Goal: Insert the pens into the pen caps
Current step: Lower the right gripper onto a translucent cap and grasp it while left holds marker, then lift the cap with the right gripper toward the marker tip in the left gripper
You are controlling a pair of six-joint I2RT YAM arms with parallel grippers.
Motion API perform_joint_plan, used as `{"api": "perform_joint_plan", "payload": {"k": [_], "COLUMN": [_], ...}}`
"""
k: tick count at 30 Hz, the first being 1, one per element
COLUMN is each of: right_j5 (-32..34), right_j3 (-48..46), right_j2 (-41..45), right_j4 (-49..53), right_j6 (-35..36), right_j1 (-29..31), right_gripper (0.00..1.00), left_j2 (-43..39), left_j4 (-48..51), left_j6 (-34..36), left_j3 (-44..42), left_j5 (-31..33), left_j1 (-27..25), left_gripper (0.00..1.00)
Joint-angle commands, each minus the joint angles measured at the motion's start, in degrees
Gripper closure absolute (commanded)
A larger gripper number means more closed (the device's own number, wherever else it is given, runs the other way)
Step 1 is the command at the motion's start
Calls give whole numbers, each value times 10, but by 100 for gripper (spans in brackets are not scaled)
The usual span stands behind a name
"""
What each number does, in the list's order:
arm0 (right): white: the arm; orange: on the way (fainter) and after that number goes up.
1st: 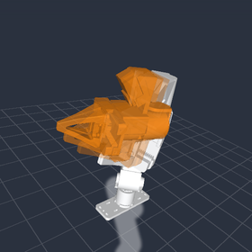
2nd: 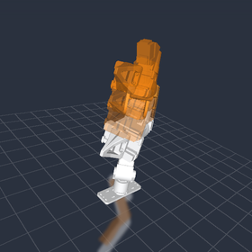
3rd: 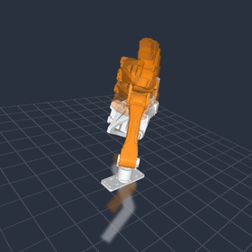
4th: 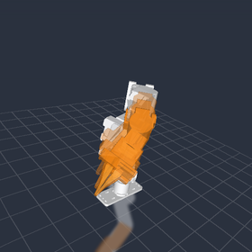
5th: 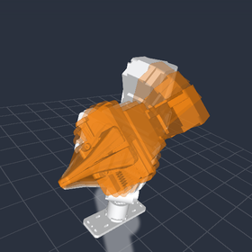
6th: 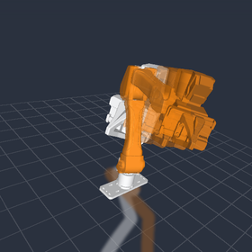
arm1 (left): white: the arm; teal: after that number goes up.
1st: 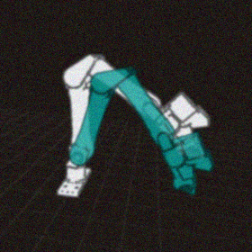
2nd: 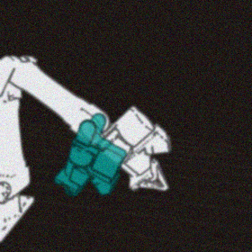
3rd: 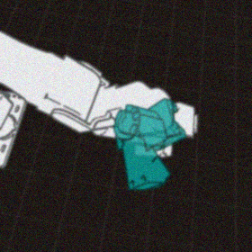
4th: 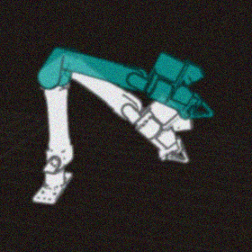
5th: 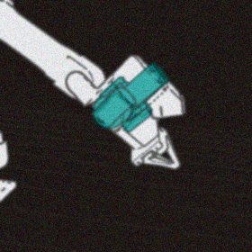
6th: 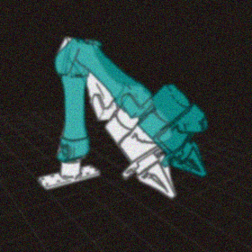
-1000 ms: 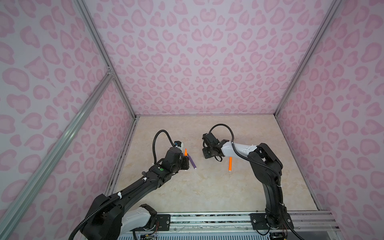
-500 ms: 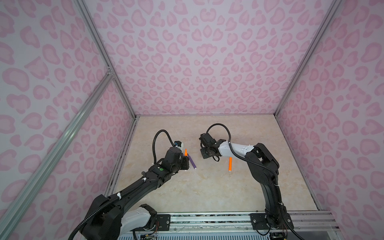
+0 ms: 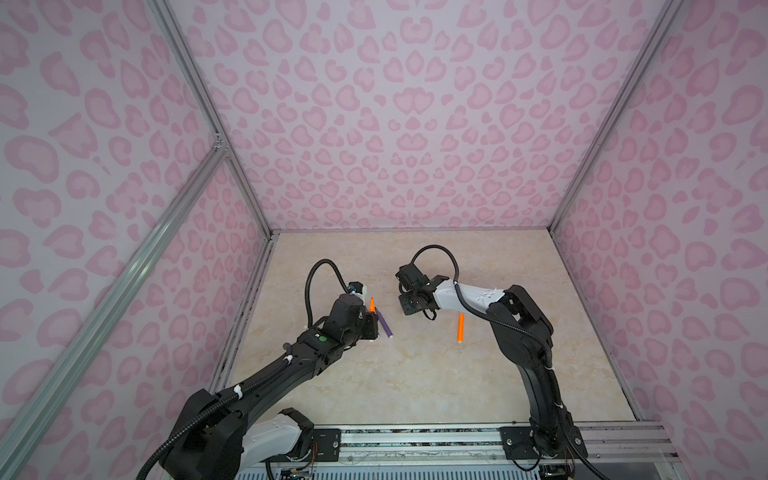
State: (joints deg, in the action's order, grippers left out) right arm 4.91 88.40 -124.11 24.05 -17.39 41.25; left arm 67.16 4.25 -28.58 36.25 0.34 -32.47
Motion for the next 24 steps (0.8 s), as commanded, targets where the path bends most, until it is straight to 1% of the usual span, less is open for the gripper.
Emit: {"api": "perform_joint_plan", "payload": {"k": [1, 5, 8, 11, 15, 17, 19, 20, 23, 24], "right_j5": [-2, -2, 1, 3, 6, 13, 15, 5, -28, -38], "right_j3": [-9, -8, 3, 8, 3, -1, -16, -27, -104, -132], "right_j2": [2, -1, -13, -18, -11, -5, 12, 27, 96, 127], "right_j4": [50, 50, 61, 65, 62, 59, 45, 31, -31, -58], "right_j6": [0, 1, -2, -2, -7, -12, -25, -32, -66, -79], "right_j1": [2, 2, 1, 2, 2, 1, -1, -4, -17, -23], "right_gripper": [77, 78, 81, 81, 82, 84, 86, 88, 90, 91], "left_j2": [-5, -7, -6, -6, -6, -6, -5, -3, 9, 13], "left_j4": [-5, -5, -5, -5, -4, -6, -14, -22, -53, -59], "left_j6": [3, 2, 3, 3, 4, 4, 8, 13, 25, 31], "left_j3": [5, 5, 5, 6, 6, 5, 5, 5, 7, 11], "left_j5": [-3, -2, -3, -3, -4, -8, -26, -49, -126, -141], "left_j1": [1, 1, 1, 1, 1, 1, 1, 1, -7, -17], "left_gripper": [96, 96, 96, 96, 96, 96, 96, 96, 96, 96]}}
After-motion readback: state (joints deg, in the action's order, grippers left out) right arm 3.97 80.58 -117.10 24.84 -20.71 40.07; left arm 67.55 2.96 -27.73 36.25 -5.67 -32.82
